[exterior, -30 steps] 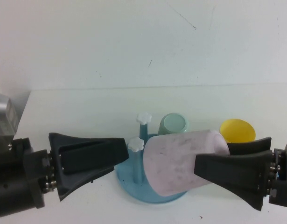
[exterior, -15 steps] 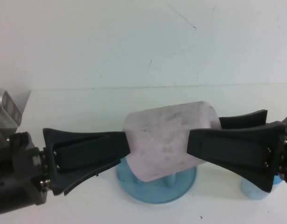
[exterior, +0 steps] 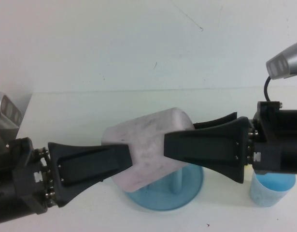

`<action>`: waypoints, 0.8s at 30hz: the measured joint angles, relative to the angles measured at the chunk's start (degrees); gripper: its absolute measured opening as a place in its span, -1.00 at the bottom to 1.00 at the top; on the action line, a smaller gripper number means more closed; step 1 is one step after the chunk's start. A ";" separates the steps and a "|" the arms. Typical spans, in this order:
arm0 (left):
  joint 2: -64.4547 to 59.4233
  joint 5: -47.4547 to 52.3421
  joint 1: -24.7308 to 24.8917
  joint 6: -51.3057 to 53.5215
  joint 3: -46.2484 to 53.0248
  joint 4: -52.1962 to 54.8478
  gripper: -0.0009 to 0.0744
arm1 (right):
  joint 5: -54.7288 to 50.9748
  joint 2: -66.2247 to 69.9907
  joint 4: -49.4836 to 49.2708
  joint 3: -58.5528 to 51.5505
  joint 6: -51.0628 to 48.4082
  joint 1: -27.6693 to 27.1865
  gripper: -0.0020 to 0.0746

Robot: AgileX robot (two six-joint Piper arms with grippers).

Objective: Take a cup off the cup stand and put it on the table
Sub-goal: Hand over the cup

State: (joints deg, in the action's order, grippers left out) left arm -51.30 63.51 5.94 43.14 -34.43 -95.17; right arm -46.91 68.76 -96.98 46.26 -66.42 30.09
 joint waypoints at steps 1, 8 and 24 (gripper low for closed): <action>0.00 0.00 0.00 0.11 0.00 0.00 -0.29 | 0.00 0.40 0.00 0.09 0.00 0.00 0.55; -0.14 -0.23 0.00 0.37 0.00 -0.27 -0.78 | -0.67 1.71 -0.12 0.62 -1.14 0.00 0.49; -0.14 1.90 0.00 -4.17 -7.99 10.30 -0.96 | -2.29 2.24 0.25 3.25 -0.64 -3.91 0.86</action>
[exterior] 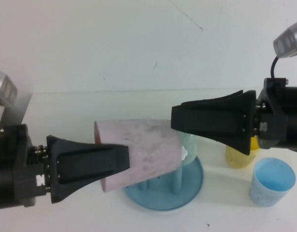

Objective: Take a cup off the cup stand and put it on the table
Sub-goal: Hand over the cup, then place the cup on the table

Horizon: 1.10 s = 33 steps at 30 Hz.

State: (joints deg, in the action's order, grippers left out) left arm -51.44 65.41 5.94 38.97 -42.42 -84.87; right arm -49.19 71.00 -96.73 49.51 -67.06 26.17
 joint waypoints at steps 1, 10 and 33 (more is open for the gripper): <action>0.00 0.00 0.00 -1.73 -1.95 3.69 -0.96 | -0.87 0.00 0.00 0.23 0.00 -0.66 0.85; -2.45 -2.34 0.00 -19.23 -16.44 37.76 -0.96 | -14.54 0.00 0.58 0.46 -6.59 -4.80 -0.50; -48.59 -7.11 9.63 -28.63 -37.89 68.23 -0.96 | -14.68 -24.07 87.71 0.87 38.45 -4.92 -0.94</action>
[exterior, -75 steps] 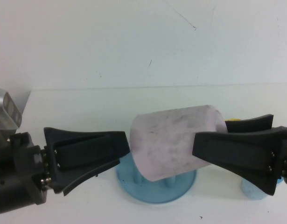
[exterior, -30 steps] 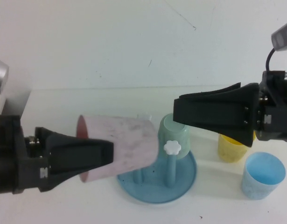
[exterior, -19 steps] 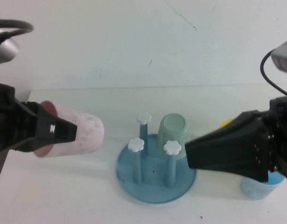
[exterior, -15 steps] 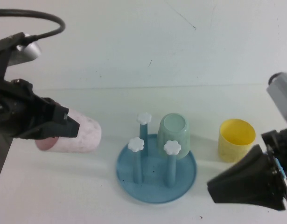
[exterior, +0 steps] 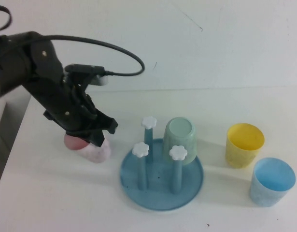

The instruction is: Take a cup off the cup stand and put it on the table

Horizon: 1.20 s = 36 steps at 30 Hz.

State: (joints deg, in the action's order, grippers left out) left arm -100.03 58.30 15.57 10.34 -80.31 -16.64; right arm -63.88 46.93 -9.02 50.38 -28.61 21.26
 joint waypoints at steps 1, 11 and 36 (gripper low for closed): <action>-1.47 -0.42 0.67 -0.26 -0.12 0.91 -0.96 | -0.28 -1.09 0.69 0.00 0.75 0.00 -0.94; -8.15 -2.21 4.81 -4.17 -0.71 5.75 -0.95 | -0.87 -7.97 4.13 -4.09 4.67 -0.10 -0.94; 17.13 -6.73 4.81 -15.75 -0.59 16.98 -0.92 | 11.32 -19.93 17.66 -9.43 11.62 -0.10 -0.95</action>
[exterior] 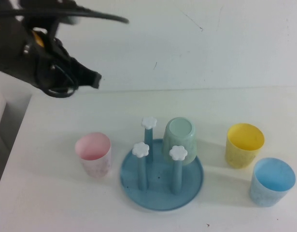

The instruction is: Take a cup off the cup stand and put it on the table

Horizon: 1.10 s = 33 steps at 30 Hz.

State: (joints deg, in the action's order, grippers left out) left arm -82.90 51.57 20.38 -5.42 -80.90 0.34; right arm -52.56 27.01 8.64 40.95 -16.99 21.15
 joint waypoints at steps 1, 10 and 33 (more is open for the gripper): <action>1.83 -0.74 0.00 -0.61 0.13 0.28 -0.94 | 1.28 -1.46 0.45 -0.99 0.70 0.00 -0.95; 23.59 -12.02 -0.12 -0.34 14.57 0.79 -0.97 | 9.82 -6.94 1.08 -13.03 6.30 0.00 -0.95; 40.03 -22.27 -0.12 1.15 38.55 0.77 -0.98 | 11.67 -7.20 1.08 -14.44 8.54 0.00 -0.95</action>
State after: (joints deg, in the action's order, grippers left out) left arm -42.87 29.30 20.26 -4.27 -42.35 1.11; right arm -40.88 19.81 9.72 26.52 -8.46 21.15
